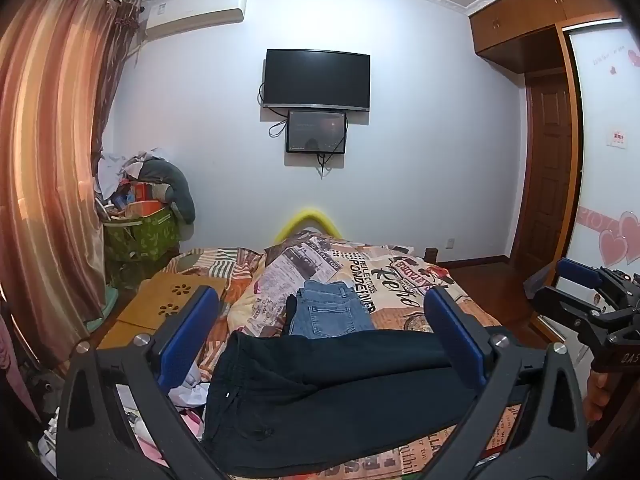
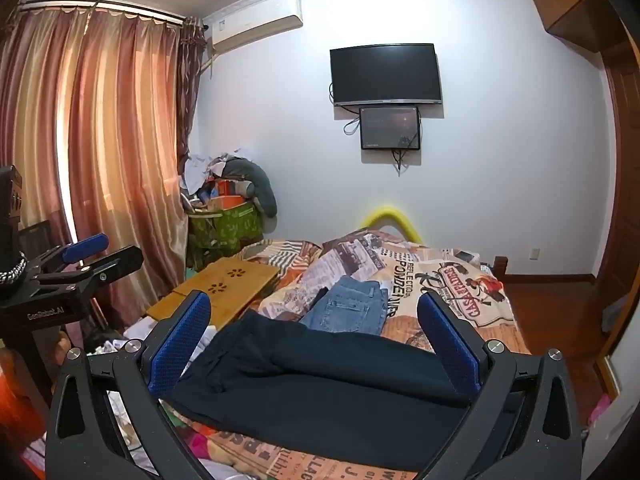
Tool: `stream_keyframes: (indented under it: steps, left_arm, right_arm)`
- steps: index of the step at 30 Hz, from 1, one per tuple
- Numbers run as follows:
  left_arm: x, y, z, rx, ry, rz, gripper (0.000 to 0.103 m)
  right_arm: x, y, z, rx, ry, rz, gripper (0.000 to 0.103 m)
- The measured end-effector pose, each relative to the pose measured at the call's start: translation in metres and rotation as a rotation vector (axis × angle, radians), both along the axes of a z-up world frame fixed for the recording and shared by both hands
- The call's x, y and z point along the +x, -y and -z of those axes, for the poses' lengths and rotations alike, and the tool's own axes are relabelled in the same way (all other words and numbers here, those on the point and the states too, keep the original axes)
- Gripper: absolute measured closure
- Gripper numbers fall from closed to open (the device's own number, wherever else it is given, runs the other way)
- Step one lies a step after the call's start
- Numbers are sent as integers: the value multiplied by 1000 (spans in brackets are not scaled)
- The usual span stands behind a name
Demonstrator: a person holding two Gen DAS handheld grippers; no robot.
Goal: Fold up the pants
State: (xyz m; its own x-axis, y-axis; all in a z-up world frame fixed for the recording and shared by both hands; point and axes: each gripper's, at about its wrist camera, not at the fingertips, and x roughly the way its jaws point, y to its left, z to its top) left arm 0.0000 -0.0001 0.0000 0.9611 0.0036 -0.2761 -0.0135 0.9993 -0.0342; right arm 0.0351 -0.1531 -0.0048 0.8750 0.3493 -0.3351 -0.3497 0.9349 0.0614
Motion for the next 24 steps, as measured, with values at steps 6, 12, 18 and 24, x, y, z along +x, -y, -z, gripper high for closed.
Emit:
stream_keyframes:
  steps: [6,12,18,24]
  left_arm:
    - [0,3,-2,-2,14,-2,0]
    - [0,5,1,0,16,3,0]
    - [2,13,-3,1,14,3,0]
    - [1,11,-2,0,16,6,0]
  right_arm:
    - [0,2,0,5,4,4,0]
    - [2,4,-8,1,3,9,0]
    - [2,9,-5,-2,10,14,0]
    - [2,11,-5,-4,12,15,0]
